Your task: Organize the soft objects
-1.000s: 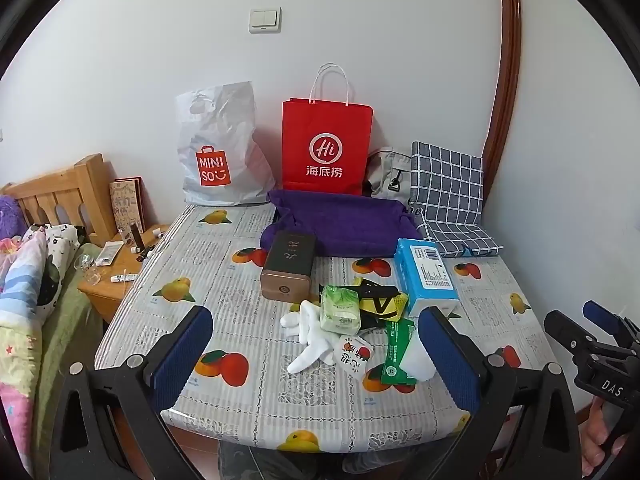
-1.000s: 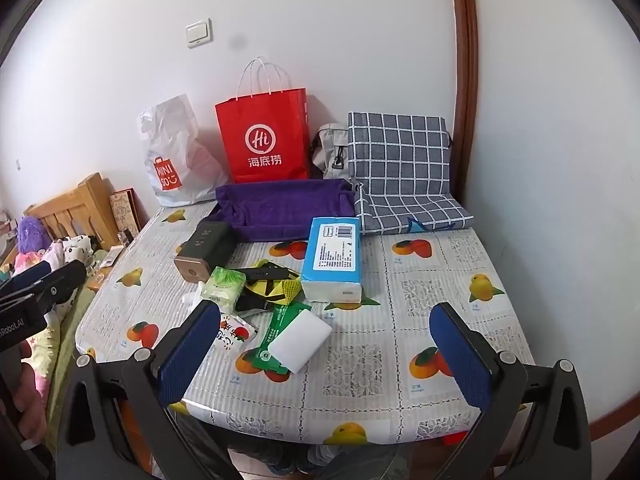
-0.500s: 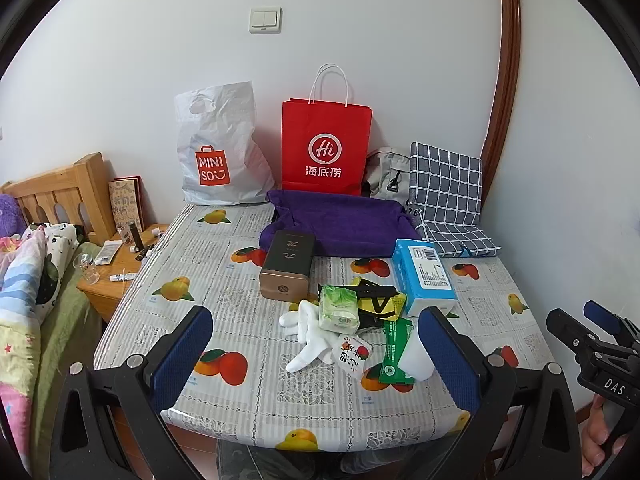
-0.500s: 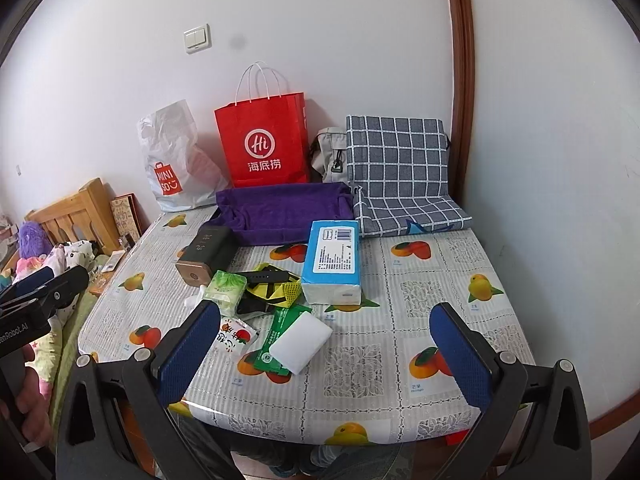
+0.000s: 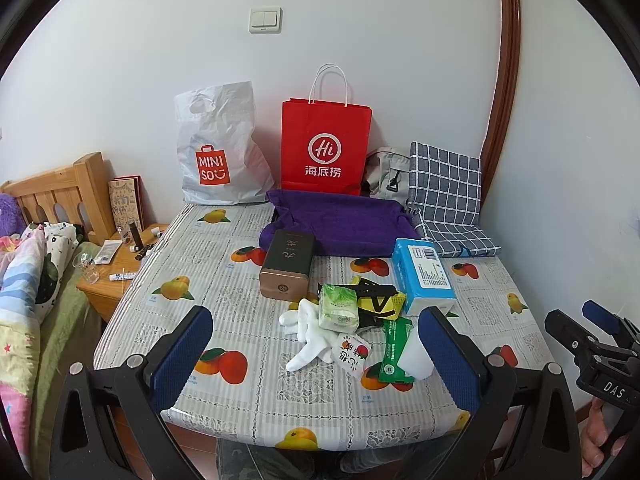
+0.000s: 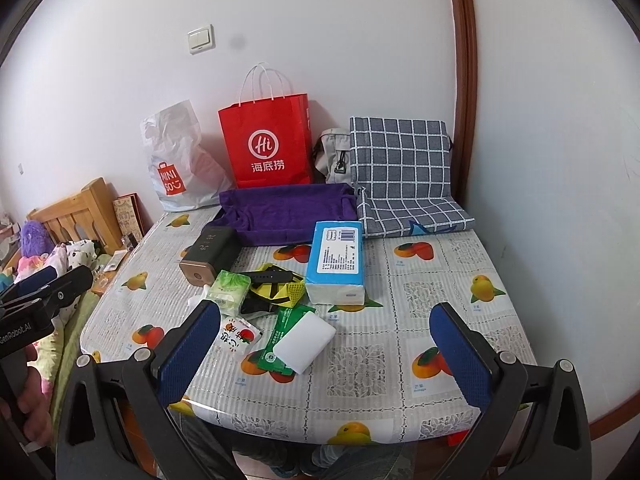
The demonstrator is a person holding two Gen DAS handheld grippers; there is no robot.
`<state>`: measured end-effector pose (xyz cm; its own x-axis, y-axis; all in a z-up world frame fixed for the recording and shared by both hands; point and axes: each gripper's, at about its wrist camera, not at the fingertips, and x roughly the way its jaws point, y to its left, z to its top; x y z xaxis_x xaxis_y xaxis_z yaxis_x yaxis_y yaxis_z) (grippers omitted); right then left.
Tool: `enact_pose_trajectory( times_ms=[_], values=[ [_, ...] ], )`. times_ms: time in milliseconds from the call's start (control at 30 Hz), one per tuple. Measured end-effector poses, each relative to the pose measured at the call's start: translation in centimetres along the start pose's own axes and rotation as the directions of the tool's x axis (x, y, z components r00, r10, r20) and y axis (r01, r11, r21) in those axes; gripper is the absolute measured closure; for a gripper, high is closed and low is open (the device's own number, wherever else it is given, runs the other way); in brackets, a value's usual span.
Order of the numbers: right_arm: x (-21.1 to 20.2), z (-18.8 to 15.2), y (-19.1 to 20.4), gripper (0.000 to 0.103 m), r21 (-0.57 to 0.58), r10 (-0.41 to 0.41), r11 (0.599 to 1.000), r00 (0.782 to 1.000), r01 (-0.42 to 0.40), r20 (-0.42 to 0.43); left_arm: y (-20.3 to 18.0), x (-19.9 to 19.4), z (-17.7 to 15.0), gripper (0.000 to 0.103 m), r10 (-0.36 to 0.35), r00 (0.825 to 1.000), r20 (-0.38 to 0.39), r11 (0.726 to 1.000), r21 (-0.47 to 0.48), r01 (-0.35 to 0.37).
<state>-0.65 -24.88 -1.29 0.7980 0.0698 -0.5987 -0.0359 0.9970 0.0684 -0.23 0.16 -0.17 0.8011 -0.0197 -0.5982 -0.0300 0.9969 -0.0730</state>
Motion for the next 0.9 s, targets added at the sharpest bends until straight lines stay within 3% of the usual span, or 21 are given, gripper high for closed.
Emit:
enact_pose_trajectory(
  times_ms=[900],
  values=[
    [-0.19, -0.11, 0.34, 0.0, -0.004, 0.005, 1.0, 1.0, -0.005, 0.007, 0.13, -0.04, -0.01, 0.0, -0.001, 1.0, 0.001, 1.0, -0.002, 0.001]
  ],
)
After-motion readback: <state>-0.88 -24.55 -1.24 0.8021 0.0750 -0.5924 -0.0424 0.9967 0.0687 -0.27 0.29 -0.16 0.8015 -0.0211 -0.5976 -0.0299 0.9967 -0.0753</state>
